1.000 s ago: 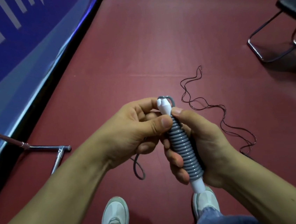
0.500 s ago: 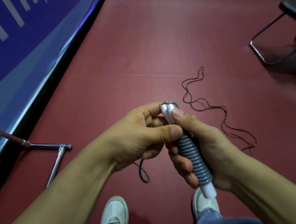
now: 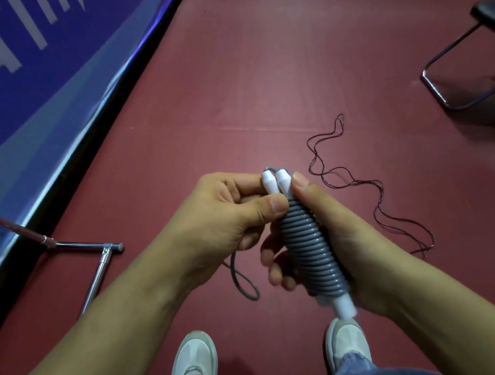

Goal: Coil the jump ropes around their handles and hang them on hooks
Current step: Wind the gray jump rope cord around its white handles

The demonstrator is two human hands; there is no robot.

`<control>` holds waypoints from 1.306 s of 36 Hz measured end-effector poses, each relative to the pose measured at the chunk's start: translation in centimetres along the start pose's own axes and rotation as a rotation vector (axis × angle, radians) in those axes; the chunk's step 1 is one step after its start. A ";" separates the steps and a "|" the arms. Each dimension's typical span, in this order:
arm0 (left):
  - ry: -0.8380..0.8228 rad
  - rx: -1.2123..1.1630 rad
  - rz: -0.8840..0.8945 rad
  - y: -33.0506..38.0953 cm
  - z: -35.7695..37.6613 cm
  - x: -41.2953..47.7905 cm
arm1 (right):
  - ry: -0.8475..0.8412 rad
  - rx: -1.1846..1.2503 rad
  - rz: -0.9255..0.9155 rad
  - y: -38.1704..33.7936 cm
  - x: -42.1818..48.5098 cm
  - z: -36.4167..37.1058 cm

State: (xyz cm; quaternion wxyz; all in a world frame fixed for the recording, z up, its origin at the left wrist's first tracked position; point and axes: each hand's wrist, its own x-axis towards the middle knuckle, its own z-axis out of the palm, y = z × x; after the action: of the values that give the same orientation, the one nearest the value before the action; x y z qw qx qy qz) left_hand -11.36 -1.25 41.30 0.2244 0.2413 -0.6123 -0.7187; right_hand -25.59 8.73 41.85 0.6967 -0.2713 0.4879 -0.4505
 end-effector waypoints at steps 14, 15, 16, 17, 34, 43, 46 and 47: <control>-0.040 -0.013 0.013 0.2 0.0 -0.4 | 0.233 -0.086 -0.099 0.0 -0.5 0.3; -0.077 -0.021 0.012 0.3 -0.3 -0.4 | 0.176 -0.043 -0.077 -0.2 -0.7 0.3; -0.107 -0.033 0.009 0.3 -0.6 -0.3 | 0.118 0.005 -0.040 -0.4 -0.8 0.2; -0.134 -0.052 0.005 0.3 -0.8 -0.2 | 0.060 0.052 0.004 -0.4 -1.0 0.2; 0.206 -0.125 -0.044 -1.0 0.9 0.6 | 0.343 -0.269 -0.085 -0.1 0.8 0.6; 0.057 -0.088 -0.005 -0.2 1.6 -0.2 | 0.234 0.038 -0.052 0.6 -0.2 0.8; -0.016 -0.120 -0.005 0.0 1.2 -0.3 | 0.063 0.173 0.041 -0.1 -0.8 0.2; -0.045 -0.136 -0.012 0.1 1.0 -0.3 | 0.013 0.222 0.075 -0.3 -1.0 0.0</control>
State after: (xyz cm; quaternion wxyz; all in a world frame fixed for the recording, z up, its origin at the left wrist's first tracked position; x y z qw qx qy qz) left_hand -11.76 -0.33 41.51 0.2221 0.2130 -0.5657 -0.7651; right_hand -25.78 9.47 42.51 0.7355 -0.1711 0.4494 -0.4773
